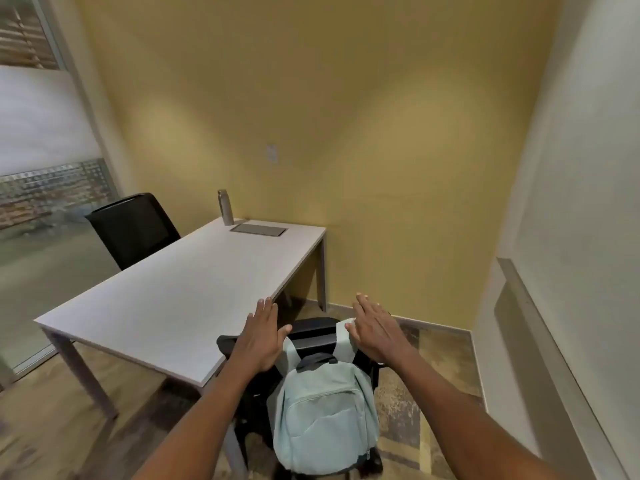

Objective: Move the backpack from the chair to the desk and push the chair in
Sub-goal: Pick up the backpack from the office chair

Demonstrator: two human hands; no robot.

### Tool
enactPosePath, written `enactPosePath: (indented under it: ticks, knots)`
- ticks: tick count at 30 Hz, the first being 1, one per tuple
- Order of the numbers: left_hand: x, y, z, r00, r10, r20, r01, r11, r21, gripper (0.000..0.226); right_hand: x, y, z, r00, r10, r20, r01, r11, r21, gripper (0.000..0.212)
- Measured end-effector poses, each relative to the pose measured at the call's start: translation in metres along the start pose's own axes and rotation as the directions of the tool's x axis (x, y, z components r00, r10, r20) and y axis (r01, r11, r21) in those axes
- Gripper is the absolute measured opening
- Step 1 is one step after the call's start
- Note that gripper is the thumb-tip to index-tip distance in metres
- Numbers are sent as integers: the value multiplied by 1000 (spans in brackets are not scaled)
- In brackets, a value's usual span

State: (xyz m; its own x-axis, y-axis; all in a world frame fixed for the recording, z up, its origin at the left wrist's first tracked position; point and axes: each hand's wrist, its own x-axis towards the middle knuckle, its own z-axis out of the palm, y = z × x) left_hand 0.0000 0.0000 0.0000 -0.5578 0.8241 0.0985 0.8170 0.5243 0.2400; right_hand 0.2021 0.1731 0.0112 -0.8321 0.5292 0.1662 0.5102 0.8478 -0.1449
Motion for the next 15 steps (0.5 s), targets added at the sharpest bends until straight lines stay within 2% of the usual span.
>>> enactPosePath:
  ticks: [4,8,12,15]
  knots:
    - [-1,2,22,990,-49,136,43,998,46,67,-5,1,17,990,12,144,-18,999,41,54]
    - [-2,5,40,990,-103,95,100,995,27,64,-1,7,25,994,32,105,-38,997,59,45]
    - [-5,6,47,989,-139,53,139,990,1,72,18,3,27,987,125,103,-133,989,69,60]
    - [-9,7,49,987,-154,37,155,988,-16,76,34,-10,30,960,267,87,-276,952,132,71]
